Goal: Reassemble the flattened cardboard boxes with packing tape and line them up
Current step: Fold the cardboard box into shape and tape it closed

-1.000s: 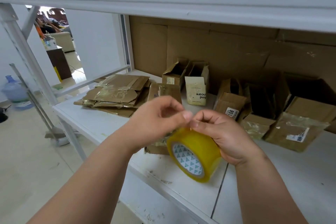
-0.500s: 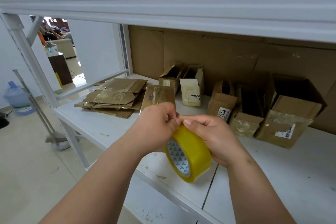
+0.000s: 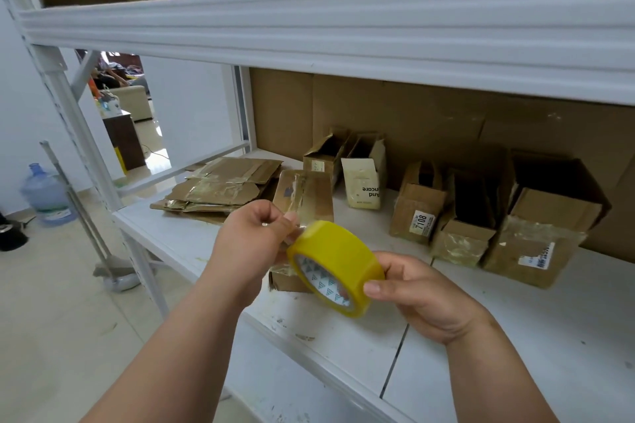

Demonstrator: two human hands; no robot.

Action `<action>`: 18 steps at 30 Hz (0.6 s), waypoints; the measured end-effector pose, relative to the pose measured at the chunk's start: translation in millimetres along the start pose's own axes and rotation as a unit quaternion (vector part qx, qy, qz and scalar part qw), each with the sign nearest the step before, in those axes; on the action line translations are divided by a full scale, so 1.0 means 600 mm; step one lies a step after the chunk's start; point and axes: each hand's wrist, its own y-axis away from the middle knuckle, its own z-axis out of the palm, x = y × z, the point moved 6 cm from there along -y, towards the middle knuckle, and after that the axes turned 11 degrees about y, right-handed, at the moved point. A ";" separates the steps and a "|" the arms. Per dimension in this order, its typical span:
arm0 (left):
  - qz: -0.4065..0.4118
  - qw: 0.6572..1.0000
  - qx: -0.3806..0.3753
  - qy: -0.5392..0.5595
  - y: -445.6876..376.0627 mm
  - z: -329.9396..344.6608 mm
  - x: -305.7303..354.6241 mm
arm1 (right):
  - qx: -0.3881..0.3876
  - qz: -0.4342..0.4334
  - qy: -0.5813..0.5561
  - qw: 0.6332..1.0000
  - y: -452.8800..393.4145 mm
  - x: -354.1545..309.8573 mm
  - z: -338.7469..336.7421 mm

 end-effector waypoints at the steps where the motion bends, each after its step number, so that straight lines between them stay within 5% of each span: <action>1: -0.005 1.000 -0.003 0.012 0.003 -0.002 0.001 | 0.001 -0.008 -0.018 1.000 -0.002 -0.003 0.000; 8: -0.011 0.997 0.016 0.071 0.009 -0.014 0.012 | 0.071 -0.044 -0.131 0.988 -0.017 -0.016 -0.021; 18: 0.038 0.984 0.105 0.141 -0.016 -0.062 0.035 | 0.105 -0.077 0.026 0.991 -0.023 -0.050 -0.059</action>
